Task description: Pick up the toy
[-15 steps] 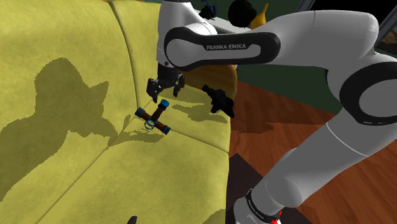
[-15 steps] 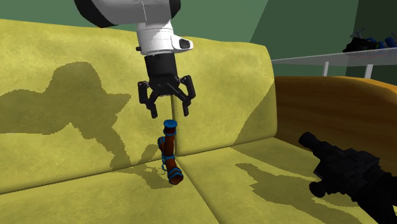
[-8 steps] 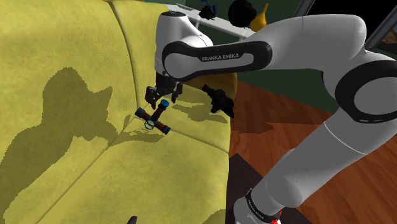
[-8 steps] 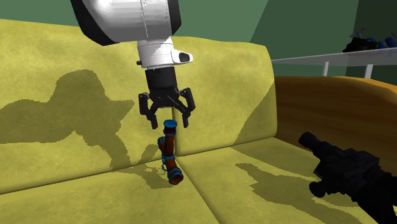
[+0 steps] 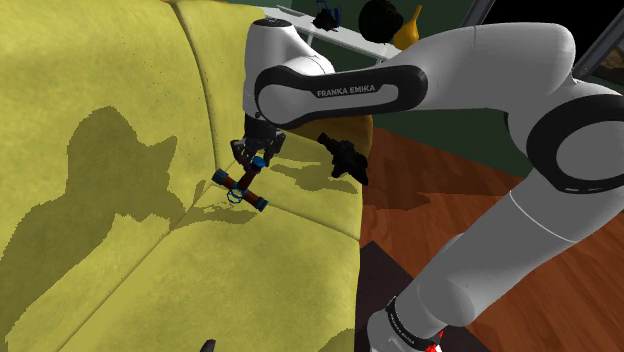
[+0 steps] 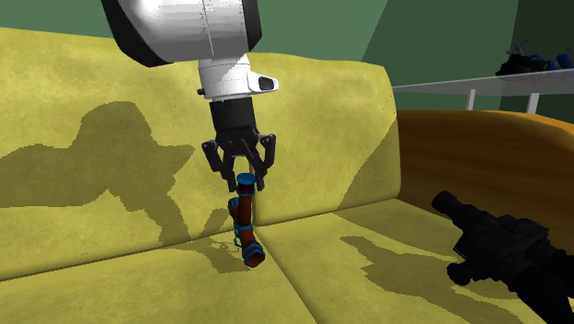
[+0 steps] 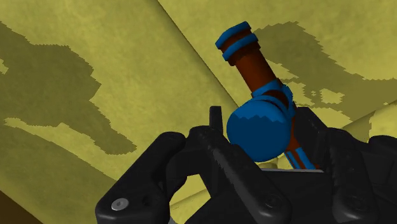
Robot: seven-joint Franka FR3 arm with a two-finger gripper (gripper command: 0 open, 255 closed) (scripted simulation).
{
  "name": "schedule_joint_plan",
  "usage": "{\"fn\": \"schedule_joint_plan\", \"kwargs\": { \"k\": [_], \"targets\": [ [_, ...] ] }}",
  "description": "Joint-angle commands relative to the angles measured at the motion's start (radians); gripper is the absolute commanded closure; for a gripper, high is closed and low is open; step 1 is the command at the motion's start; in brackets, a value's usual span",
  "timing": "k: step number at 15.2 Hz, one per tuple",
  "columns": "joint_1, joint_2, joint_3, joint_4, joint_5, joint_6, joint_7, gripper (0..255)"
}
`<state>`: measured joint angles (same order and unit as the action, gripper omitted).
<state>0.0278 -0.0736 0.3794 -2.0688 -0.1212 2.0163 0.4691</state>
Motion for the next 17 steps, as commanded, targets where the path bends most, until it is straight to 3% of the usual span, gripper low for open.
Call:
{"fn": "schedule_joint_plan", "kwargs": {
  "k": [1,17],
  "targets": [
    [-0.001,0.001,-0.001,-0.001,-0.001,0.0,0.0,255],
    [-0.001,-0.032,-0.005,0.166,0.02,-0.197,-0.033,255]
  ]
}}
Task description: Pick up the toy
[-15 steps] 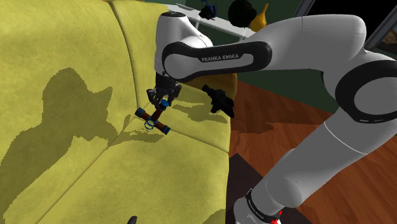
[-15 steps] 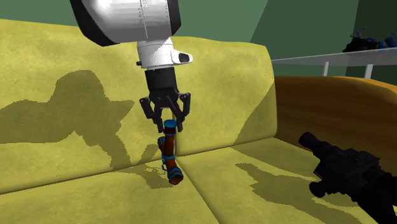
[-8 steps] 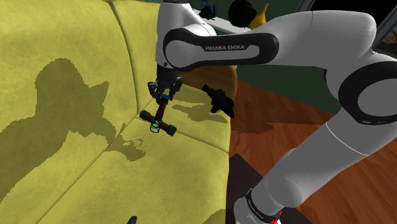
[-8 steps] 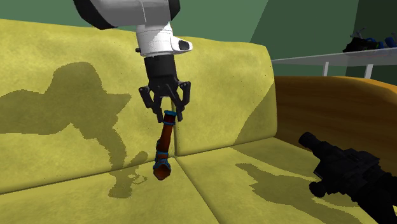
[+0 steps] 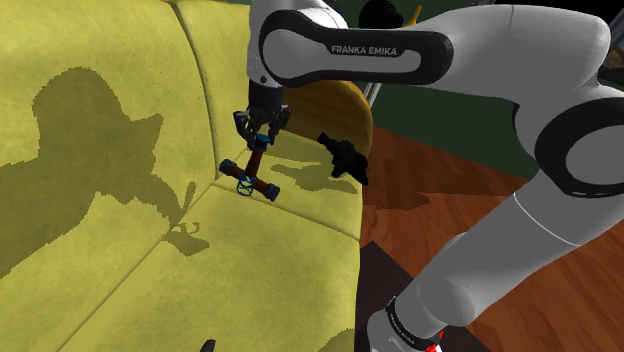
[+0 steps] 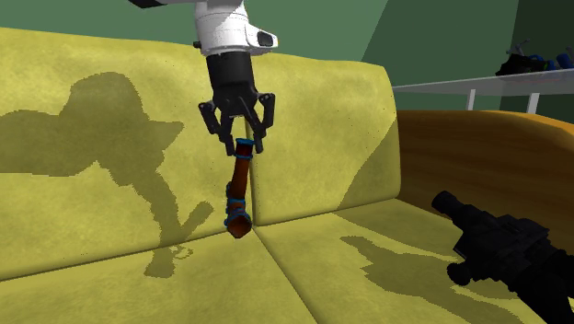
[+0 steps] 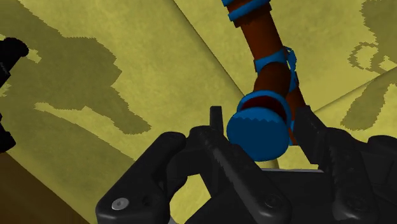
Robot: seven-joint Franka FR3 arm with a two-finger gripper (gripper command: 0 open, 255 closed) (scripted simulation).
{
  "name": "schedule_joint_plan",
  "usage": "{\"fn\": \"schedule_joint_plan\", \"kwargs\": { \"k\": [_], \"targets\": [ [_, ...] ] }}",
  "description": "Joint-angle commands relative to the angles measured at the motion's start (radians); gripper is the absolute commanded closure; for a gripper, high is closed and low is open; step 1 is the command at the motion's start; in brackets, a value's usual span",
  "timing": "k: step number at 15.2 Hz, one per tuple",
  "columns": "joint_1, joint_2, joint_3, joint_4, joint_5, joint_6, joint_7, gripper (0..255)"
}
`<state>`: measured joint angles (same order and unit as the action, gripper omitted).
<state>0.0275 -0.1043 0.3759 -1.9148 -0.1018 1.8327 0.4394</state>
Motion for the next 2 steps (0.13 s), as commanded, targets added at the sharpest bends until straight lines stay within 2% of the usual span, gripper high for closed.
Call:
{"fn": "schedule_joint_plan", "kwargs": {
  "k": [1,2],
  "targets": [
    [-0.001,-0.002,-0.001,0.014,0.001,-0.016,-0.004,255],
    [-0.001,-0.002,-0.001,0.014,0.001,-0.016,-0.004,255]
  ]
}}
